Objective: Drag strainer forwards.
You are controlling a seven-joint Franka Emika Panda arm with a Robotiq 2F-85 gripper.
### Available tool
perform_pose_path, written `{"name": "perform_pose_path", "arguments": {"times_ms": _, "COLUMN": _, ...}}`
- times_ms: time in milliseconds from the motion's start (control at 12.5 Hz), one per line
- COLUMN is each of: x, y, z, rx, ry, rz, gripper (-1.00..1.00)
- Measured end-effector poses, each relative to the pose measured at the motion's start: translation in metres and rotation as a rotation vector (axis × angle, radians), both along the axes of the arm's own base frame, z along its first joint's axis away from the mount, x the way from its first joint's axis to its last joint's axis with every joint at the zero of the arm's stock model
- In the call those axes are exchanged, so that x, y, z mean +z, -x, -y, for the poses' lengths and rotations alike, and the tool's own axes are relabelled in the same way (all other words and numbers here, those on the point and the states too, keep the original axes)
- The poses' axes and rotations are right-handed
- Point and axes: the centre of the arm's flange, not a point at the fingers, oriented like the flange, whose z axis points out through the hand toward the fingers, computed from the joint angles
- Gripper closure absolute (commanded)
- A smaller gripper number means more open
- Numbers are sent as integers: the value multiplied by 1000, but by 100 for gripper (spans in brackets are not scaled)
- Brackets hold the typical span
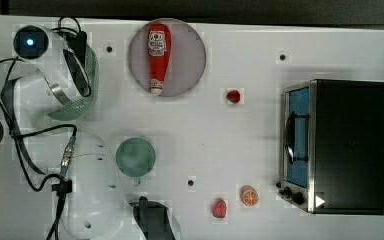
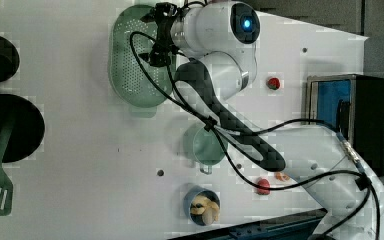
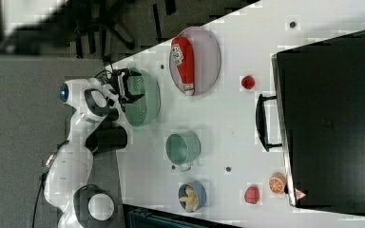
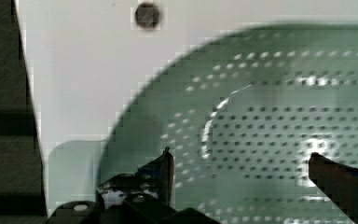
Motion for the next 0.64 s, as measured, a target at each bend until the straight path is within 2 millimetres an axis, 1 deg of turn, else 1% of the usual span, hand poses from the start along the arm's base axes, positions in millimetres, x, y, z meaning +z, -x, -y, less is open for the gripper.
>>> {"name": "perform_pose_path", "arguments": {"times_ms": 80, "x": 11, "y": 2, "z": 2, "rx": 8, "ry": 22, "rz": -33, "gripper": -100}}
{"name": "perform_pose_path", "arguments": {"times_ms": 160, "x": 25, "y": 6, "z": 6, "rx": 22, "ry": 48, "rz": -72, "gripper": -100}}
{"name": "perform_pose_path", "arguments": {"times_ms": 240, "x": 46, "y": 8, "z": 9, "rx": 35, "ry": 68, "rz": -104, "gripper": -100}}
{"name": "perform_pose_path", "arguments": {"times_ms": 400, "x": 96, "y": 9, "z": 18, "rx": 83, "ry": 87, "rz": -115, "gripper": -100}}
{"name": "perform_pose_path", "arguments": {"times_ms": 560, "x": 150, "y": 5, "z": 28, "rx": 164, "ry": 74, "rz": -48, "gripper": -100}}
{"name": "perform_pose_path", "arguments": {"times_ms": 640, "x": 173, "y": 4, "z": 35, "rx": 198, "ry": 74, "rz": -12, "gripper": -100}}
